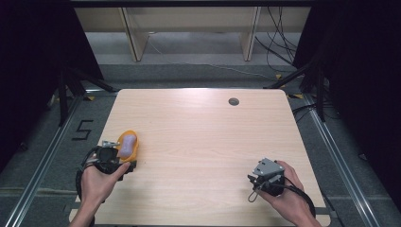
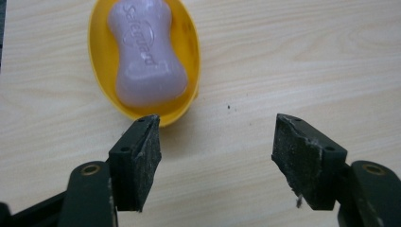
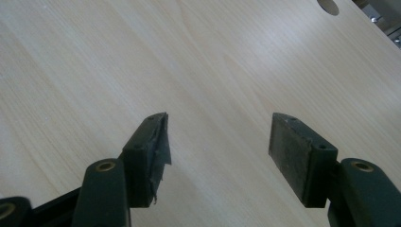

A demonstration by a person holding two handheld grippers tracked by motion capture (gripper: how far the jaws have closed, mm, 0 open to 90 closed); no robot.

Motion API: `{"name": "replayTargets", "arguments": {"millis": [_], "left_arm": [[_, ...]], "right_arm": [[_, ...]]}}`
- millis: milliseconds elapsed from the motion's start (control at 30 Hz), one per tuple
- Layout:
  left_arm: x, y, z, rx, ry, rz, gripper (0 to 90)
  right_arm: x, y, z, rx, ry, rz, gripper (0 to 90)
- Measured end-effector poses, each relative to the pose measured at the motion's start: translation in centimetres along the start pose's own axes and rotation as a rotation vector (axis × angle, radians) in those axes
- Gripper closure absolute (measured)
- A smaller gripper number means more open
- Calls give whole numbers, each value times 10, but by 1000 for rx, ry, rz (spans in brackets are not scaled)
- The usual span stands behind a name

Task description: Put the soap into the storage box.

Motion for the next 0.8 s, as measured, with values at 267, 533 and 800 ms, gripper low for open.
{"name": "replayTargets", "arguments": {"millis": [267, 533, 800], "left_arm": [[33, 6, -1, 32, 27, 10, 328], [60, 15, -7, 57, 21, 45, 345], [65, 18, -8, 59, 6, 71, 358]], "right_arm": [[0, 0, 0, -3, -10, 5, 390], [0, 1, 1, 0, -6, 9, 390], [0, 0, 2, 8, 2, 10, 387]]}}
Point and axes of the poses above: each handheld gripper's, and its own axes: y roughly forward along the jaws, x roughly out of its underside, z roughly to its right, the point moved 4 cm from there along y, roughly forward along the jaws, and after that the axes turned 4 degrees about -y, right-handed, at the moved point
